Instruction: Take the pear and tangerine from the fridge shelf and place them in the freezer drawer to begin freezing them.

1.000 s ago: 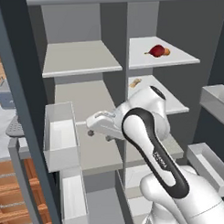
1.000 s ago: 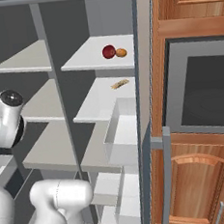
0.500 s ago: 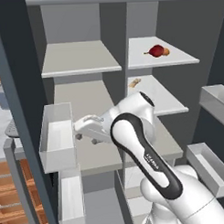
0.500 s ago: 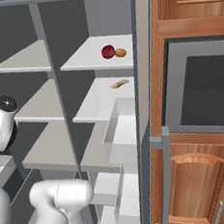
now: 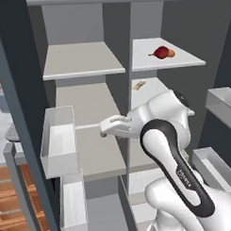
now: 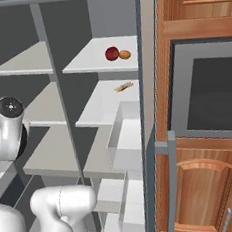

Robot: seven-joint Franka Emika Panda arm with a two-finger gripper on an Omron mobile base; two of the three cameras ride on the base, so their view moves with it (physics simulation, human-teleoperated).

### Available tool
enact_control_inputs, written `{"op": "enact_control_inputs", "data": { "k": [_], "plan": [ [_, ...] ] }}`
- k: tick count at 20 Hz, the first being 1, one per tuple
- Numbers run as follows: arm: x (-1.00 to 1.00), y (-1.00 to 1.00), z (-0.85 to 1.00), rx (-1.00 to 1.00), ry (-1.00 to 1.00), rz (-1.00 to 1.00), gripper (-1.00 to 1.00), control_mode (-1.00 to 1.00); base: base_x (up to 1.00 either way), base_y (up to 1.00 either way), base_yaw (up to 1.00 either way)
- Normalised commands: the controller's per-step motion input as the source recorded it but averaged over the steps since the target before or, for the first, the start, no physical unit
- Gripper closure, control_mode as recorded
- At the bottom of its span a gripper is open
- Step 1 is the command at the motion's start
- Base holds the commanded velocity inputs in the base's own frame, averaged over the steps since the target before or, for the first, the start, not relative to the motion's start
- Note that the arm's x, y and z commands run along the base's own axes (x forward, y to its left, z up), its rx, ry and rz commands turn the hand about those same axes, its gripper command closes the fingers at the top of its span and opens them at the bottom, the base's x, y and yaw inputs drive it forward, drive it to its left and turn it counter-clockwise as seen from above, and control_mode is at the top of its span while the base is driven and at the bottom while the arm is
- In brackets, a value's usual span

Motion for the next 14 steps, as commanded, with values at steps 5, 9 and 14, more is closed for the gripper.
{"op": "enact_control_inputs", "data": {
  "k": [5, 9, 14],
  "plan": [
    [-0.19, -0.36, -0.12, -0.2, -0.14, -0.01, -1.0, -1.0, 0.0, 0.0, 0.0],
    [-0.69, -0.56, 0.37, -0.42, -0.36, -0.13, -1.0, -1.0, 0.0, 0.0, 0.0],
    [-0.46, -0.73, 0.65, -0.25, -0.14, -0.14, -1.0, -1.0, 0.0, 0.0, 0.0]
  ]
}}
